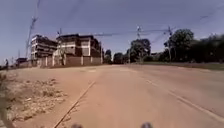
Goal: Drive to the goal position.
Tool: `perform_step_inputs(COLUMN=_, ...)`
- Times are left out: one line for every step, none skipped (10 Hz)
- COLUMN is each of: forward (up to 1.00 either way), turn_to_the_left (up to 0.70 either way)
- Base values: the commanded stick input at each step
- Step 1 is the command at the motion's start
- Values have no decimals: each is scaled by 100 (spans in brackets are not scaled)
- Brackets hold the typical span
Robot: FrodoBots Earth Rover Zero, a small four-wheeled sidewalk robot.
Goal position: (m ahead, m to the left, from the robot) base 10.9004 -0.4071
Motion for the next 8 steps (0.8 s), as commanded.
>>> perform_step_inputs(forward=85, turn_to_the_left=0)
perform_step_inputs(forward=85, turn_to_the_left=0)
perform_step_inputs(forward=85, turn_to_the_left=0)
perform_step_inputs(forward=85, turn_to_the_left=0)
perform_step_inputs(forward=85, turn_to_the_left=0)
perform_step_inputs(forward=85, turn_to_the_left=0)
perform_step_inputs(forward=85, turn_to_the_left=0)
perform_step_inputs(forward=85, turn_to_the_left=0)
